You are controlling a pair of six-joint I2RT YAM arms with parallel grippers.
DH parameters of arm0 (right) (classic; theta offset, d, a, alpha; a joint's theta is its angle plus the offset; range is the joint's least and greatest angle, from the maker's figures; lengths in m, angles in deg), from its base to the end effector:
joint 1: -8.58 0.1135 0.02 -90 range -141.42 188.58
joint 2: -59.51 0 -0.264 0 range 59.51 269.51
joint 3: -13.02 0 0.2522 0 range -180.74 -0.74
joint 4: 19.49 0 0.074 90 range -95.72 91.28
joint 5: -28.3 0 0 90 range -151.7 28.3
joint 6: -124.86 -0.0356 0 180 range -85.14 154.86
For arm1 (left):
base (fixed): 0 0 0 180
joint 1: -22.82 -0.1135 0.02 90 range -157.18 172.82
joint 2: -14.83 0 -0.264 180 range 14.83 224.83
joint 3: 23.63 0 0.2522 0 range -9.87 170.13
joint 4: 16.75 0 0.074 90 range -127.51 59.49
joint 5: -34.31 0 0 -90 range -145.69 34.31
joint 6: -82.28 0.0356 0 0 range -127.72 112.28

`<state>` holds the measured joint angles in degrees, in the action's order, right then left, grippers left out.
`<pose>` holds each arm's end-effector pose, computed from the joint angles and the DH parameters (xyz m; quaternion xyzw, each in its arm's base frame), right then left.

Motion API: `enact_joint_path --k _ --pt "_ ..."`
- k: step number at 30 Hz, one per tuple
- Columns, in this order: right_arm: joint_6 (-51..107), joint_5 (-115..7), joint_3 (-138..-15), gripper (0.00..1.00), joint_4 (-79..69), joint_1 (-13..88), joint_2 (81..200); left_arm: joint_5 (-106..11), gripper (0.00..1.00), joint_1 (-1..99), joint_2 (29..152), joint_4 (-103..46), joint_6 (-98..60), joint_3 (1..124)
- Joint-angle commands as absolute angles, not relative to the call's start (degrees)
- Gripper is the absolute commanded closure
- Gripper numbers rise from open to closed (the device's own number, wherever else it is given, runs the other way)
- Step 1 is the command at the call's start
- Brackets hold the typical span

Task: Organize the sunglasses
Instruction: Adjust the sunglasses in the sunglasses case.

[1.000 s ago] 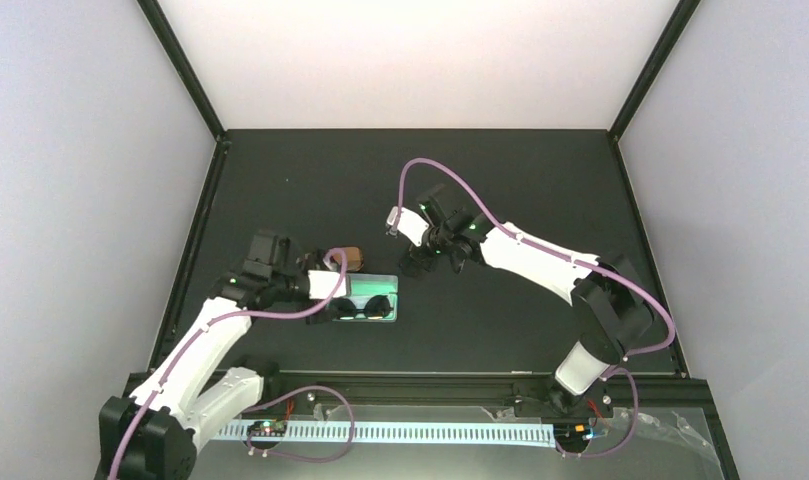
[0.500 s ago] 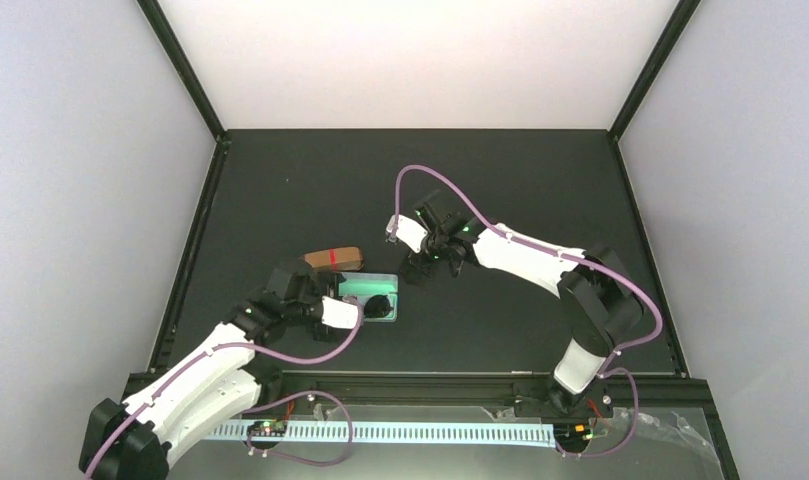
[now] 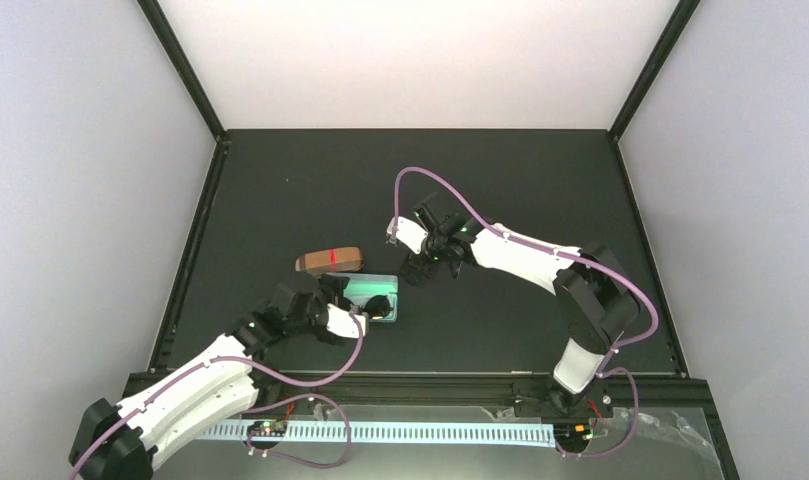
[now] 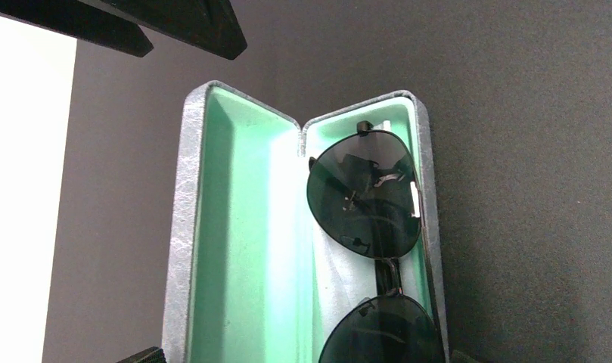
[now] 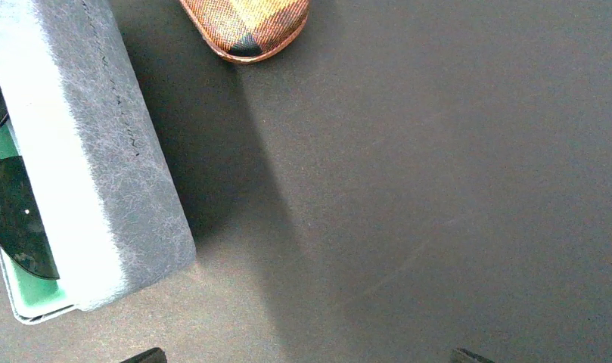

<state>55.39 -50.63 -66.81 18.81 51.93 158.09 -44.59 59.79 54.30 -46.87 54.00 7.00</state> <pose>0.2552 0.2503 0.2021 -0.5282 0.7955 0.1465 0.2584 0.1158 -0.0958 0.1741 0.7086 0.5536 0.0066 0.4375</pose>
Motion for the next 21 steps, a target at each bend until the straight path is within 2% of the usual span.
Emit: enact_joint_path --k 1,21 --pt "55.7 -51.2 -67.3 0.00 19.0 51.7 159.0 -47.0 0.01 60.8 53.9 -44.8 54.4 5.4" --pt "56.1 -50.9 -67.5 0.00 19.5 51.7 159.8 -52.6 0.01 62.7 53.1 -39.1 56.2 2.5"
